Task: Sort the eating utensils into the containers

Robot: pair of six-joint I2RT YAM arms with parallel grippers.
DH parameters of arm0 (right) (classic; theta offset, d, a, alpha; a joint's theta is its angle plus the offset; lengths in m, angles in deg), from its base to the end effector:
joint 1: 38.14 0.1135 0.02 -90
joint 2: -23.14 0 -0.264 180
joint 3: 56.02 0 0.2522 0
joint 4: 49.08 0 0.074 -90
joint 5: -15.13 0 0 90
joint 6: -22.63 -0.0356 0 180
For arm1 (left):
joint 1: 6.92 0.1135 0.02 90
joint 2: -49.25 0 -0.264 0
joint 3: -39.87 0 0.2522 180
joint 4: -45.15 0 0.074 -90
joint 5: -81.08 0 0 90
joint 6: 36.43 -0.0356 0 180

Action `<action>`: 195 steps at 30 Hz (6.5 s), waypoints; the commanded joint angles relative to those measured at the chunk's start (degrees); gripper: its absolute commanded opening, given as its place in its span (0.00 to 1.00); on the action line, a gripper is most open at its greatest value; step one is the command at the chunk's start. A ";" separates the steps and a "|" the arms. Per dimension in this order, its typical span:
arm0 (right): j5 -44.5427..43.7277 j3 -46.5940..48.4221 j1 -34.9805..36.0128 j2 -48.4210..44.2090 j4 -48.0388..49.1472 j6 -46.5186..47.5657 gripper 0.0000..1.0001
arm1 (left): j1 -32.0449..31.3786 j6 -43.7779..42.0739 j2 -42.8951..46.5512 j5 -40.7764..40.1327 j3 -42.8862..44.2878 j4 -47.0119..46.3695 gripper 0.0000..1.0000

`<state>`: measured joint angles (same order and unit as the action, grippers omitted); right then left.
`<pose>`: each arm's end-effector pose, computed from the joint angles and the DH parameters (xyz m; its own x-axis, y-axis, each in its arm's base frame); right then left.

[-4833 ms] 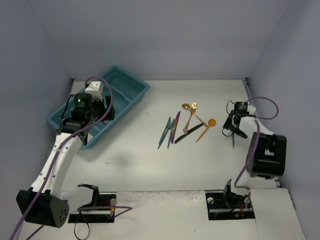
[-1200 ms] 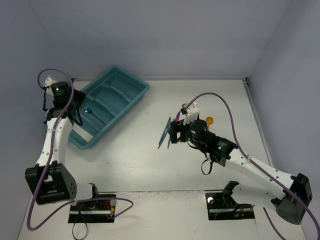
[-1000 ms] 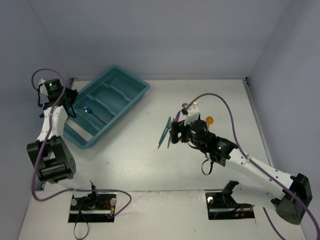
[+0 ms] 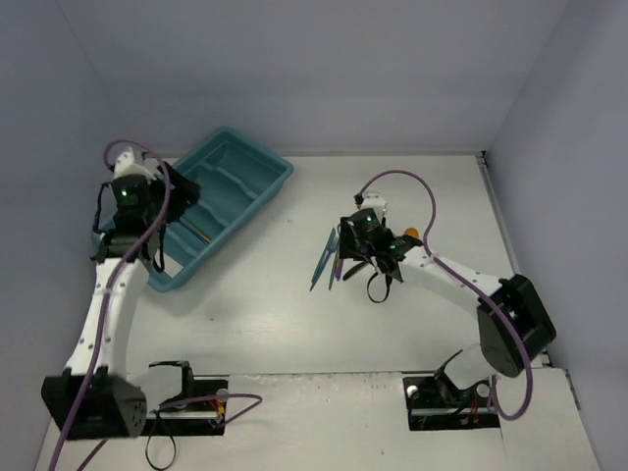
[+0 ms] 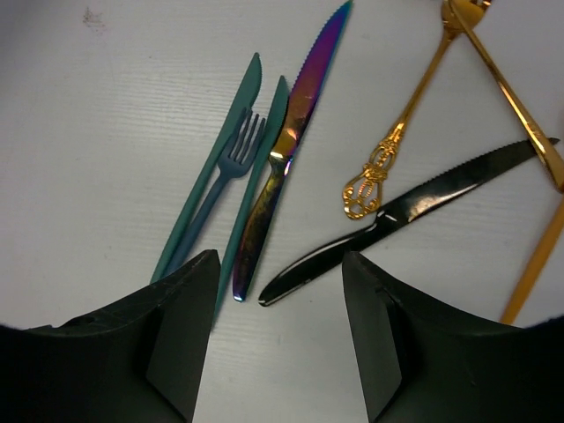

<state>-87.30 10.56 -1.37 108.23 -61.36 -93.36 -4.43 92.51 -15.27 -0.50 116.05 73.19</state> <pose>0.2689 0.1914 0.2408 -0.5598 0.1159 -0.8205 -0.2126 0.9369 0.2774 0.2582 0.0060 0.3720 -0.2803 -0.6345 -0.7203 -0.1013 0.7657 -0.6351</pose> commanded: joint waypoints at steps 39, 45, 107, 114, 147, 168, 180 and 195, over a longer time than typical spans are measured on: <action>3.37 -17.75 -19.37 -26.55 -4.91 -2.75 0.54 | -49.79 -24.89 -51.93 -16.34 29.27 5.85 0.39; 3.23 -18.17 -19.43 -27.14 -4.92 -2.75 0.54 | -49.25 -24.53 -52.86 -14.76 29.62 5.91 0.32; 3.64 -11.17 -21.66 -20.50 -5.00 5.24 0.55 | 2.25 5.54 -34.53 -21.61 22.66 11.56 0.19; 6.49 -5.41 -22.37 -13.48 -4.99 8.69 0.54 | 2.34 1.43 -29.14 -14.99 19.54 7.84 0.39; 10.86 15.38 -21.57 20.78 1.21 4.23 0.44 | -4.00 -18.24 6.43 1.19 -8.70 9.79 0.60; 4.15 15.22 -19.99 25.81 3.87 -0.59 0.39 | -4.07 -18.11 5.87 1.25 -8.71 10.27 0.60; -0.09 11.56 -19.90 23.94 3.30 1.77 0.34 | -4.07 -18.03 5.46 2.00 -8.63 10.15 0.60; 0.83 18.01 -16.91 30.04 0.22 -2.31 0.25 | -4.07 -18.11 4.94 2.39 -8.66 10.24 0.60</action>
<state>-86.01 25.23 -20.37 135.00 -57.52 -92.96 -8.46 75.09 -10.51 1.39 105.31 85.87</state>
